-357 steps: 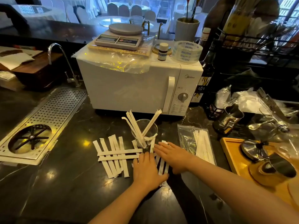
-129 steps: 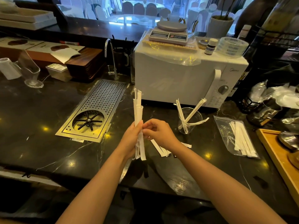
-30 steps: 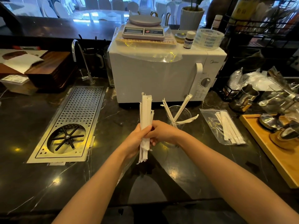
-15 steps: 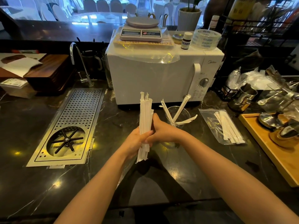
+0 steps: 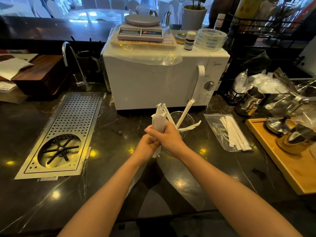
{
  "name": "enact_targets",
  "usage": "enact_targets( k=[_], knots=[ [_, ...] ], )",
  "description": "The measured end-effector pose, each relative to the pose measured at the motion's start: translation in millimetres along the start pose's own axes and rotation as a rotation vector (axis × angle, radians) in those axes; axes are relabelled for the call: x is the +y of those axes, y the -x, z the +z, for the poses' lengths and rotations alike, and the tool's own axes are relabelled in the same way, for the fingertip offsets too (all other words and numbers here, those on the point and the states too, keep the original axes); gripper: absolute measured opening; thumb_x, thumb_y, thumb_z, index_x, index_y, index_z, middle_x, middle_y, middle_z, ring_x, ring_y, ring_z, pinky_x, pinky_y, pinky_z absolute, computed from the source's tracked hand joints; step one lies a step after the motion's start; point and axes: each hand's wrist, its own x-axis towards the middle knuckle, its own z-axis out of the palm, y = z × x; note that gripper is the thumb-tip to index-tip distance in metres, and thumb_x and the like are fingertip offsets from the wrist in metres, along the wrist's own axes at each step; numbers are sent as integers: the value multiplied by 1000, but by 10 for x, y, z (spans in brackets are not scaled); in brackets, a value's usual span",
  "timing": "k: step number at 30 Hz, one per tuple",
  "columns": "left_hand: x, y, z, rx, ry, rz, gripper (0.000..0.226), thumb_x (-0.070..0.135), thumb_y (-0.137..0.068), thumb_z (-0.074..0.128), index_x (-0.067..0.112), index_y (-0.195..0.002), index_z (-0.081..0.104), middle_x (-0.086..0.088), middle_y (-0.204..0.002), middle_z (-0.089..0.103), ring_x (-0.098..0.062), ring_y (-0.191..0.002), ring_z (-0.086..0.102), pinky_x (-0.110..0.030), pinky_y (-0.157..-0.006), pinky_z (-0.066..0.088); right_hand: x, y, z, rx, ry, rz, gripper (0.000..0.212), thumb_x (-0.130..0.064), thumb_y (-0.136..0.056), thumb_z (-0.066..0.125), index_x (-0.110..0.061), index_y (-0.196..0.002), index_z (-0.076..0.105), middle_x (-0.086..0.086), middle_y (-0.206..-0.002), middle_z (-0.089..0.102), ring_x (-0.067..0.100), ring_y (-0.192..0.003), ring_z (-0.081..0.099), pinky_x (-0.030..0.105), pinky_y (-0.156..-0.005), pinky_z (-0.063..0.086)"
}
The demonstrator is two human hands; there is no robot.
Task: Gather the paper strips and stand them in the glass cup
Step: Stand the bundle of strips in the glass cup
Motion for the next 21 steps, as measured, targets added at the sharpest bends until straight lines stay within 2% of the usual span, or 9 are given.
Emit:
enact_targets(
  k=[5, 8, 11, 12, 14, 17, 19, 21],
  knots=[
    [-38, 4, 44, -63, 8, -4, 42, -8, -88, 44, -3, -129, 38, -5, -110, 49, -12, -104, 48, -2, -69, 47, 161, 24, -64, -32, 21, 8, 23, -7, -79, 66, -11, -97, 53, 7, -86, 60, 9, -79, 59, 18, -71, 50],
    [-45, 35, 70, -82, 10, 6, 37, -10, -87, 43, -1, -123, 44, -2, -105, 51, -11, -99, 49, -1, -67, 46, 266, 28, -101, -63, 39, -1, 29, 1, -74, 68, -4, -99, 54, -5, -79, 58, -7, -70, 59, 7, -66, 48],
    [-56, 49, 73, -107, 27, -9, 30, -8, -88, 42, 12, -110, 47, 7, -90, 54, 9, -82, 60, -3, -64, 47, 328, 21, -129, -97, 50, 13, 36, 2, -73, 69, 4, -106, 54, -10, -80, 57, -3, -74, 58, 5, -66, 47],
    [-70, 43, 64, -121, 9, -19, 29, -6, -88, 43, 15, -107, 48, 8, -90, 54, 12, -79, 61, -4, -65, 48, 337, 19, -137, -111, 54, 22, 39, 1, -74, 69, 5, -110, 54, -11, -81, 57, 0, -76, 57, 6, -67, 48],
    [-93, 15, 29, -166, -58, -33, 28, -3, -88, 47, 18, -107, 50, 8, -95, 55, 4, -87, 60, -8, -71, 51, 347, 15, -152, -142, 64, 43, 44, -2, -75, 69, 4, -116, 53, -12, -84, 57, 2, -80, 57, 8, -70, 49],
    [-105, -24, -15, -199, -117, -82, 27, -3, -86, 51, 9, -109, 54, 0, -97, 57, -8, -91, 57, -11, -74, 51, 356, 5, -168, -165, 70, 76, 43, -5, -78, 66, 0, -119, 54, -8, -91, 60, 3, -88, 59, 12, -76, 50],
    [-102, -51, -28, -212, -135, -100, 26, -2, -85, 52, 5, -110, 55, 0, -96, 58, -9, -90, 57, -11, -76, 51, 346, -1, -171, -157, 88, 88, 38, -10, -82, 63, -4, -118, 57, 3, -99, 61, 14, -98, 60, 24, -86, 49],
    [-81, -66, -41, -215, -149, -111, 25, 0, -86, 51, 11, -108, 56, 4, -96, 59, -4, -91, 57, -15, -84, 49, 308, -5, -172, -154, 96, 94, 32, -11, -85, 59, -5, -117, 58, 11, -105, 61, 19, -104, 58, 33, -93, 48]
  ],
)
